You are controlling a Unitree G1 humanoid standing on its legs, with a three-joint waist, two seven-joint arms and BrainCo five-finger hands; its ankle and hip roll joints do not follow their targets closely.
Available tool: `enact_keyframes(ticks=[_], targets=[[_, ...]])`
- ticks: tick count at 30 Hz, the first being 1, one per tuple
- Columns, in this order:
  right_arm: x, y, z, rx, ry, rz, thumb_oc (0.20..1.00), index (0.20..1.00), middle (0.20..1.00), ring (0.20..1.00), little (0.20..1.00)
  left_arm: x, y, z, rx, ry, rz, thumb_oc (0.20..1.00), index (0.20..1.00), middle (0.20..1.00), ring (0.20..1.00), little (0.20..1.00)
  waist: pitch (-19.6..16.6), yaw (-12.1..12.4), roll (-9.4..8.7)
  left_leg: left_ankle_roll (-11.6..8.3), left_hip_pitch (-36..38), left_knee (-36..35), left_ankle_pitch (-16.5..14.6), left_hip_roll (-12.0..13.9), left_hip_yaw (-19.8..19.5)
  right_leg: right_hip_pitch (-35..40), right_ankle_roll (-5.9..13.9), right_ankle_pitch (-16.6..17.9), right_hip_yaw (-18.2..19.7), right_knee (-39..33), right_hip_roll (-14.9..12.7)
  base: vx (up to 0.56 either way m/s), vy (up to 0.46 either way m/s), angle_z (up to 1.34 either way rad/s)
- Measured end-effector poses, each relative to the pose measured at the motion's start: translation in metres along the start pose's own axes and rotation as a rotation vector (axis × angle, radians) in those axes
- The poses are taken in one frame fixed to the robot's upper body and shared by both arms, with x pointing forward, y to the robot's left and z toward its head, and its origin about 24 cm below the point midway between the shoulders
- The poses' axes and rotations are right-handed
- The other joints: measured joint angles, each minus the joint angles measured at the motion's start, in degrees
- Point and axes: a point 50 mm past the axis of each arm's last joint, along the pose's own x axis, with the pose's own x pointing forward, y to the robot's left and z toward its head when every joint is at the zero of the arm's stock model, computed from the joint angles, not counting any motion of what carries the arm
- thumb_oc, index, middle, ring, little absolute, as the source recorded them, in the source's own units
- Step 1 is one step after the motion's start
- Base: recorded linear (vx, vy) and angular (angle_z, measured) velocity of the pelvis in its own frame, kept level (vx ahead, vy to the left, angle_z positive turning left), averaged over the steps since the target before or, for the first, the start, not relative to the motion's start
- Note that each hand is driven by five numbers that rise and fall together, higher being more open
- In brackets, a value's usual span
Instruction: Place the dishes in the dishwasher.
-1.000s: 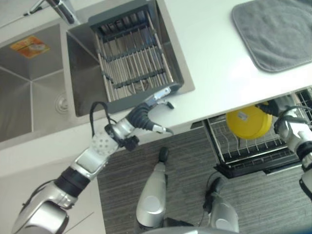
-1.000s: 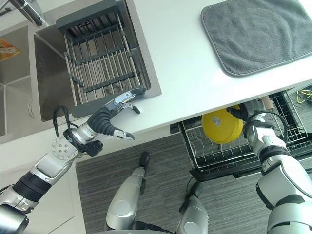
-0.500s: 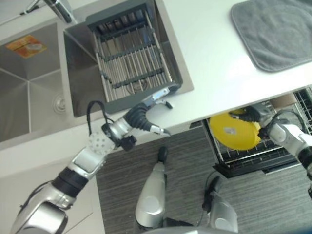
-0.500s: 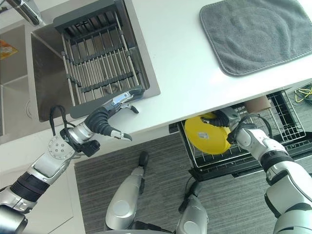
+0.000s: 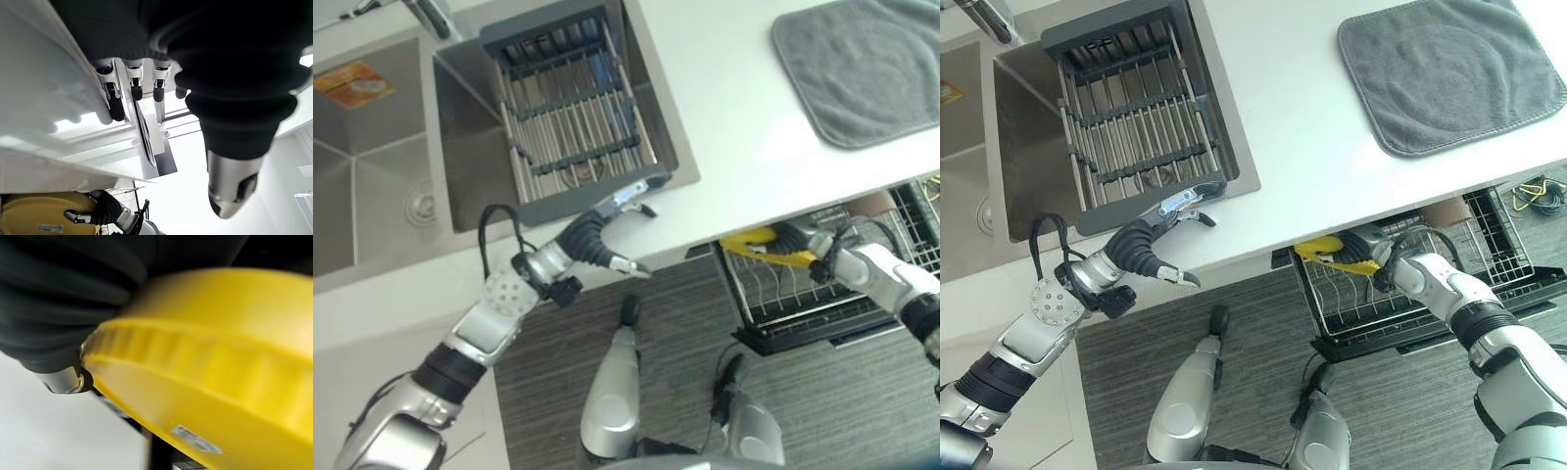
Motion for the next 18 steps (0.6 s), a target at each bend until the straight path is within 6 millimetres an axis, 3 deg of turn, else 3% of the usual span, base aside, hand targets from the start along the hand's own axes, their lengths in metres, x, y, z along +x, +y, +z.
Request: enact_keyframes(ticks=[8, 10, 12, 14, 18], targets=[[-0.004, 0.004, -0.011, -0.076, 0.068, -0.063, 0.2, 0.2, 0.2, 0.2, 0.2, 0.002, 0.003, 0.001, 0.014, -0.013, -0.005, 1.0, 1.0, 1.0, 1.0, 1.0, 0.0, 0.27, 0.0, 0.0, -0.07, 0.0, 0.0, -0.07, 0.02, -0.01, -0.04, -0.01, -0.08, -0.09, -0.05, 0.0, 0.0, 0.0], [-0.008, -0.001, -0.024, -0.087, 0.185, -0.232, 0.2, 0.2, 0.2, 0.2, 0.2, 0.001, 0.004, 0.001, 0.018, -0.022, 0.009, 1.0, 1.0, 1.0, 1.0, 1.0, 0.0, 0.15, 0.02, -0.02, -0.67, 0.0, -0.04, -0.09, 0.32, -0.96, -0.03, -0.02, 0.41, 0.03, -0.15, -0.05, 0.067, -0.09], [-0.01, -0.003, -0.029, -0.119, 0.221, -0.289, 0.2, 0.2, 0.2, 0.2, 0.2, 0.001, 0.005, 0.002, 0.023, -0.026, 0.017, 1.0, 1.0, 1.0, 1.0, 1.0, 0.06, -0.23, 0.15, 0.0, -0.82, 0.0, -0.02, -0.24, 0.93, -1.64, 0.09, 0.12, 1.04, -0.01, -0.31, -0.08, 0.124, -0.12], [-0.014, -0.017, -0.032, -0.231, 0.247, -0.443, 0.2, 0.2, 0.2, 0.2, 0.2, 0.004, 0.006, 0.007, 0.029, -0.051, 0.036, 1.0, 1.0, 1.0, 1.0, 1.0, 0.26, -0.59, 2.08, 0.49, -2.99, 0.05, 0.28, -1.18, 1.27, -4.29, 0.46, 0.44, 1.73, 0.9, -1.47, -0.05, 0.119, -0.04], [-0.014, -0.018, -0.029, -0.352, 0.222, -0.492, 0.2, 0.2, 0.2, 0.2, 0.2, 0.004, 0.006, 0.009, 0.028, -0.06, 0.054, 1.0, 1.0, 1.0, 1.0, 1.0, 0.52, -0.65, 2.99, 0.6, -3.11, 0.03, 0.25, -1.67, 1.7, -4.86, 0.63, 0.56, 2.39, 0.95, -1.98, -0.03, 0.059, -0.04]])
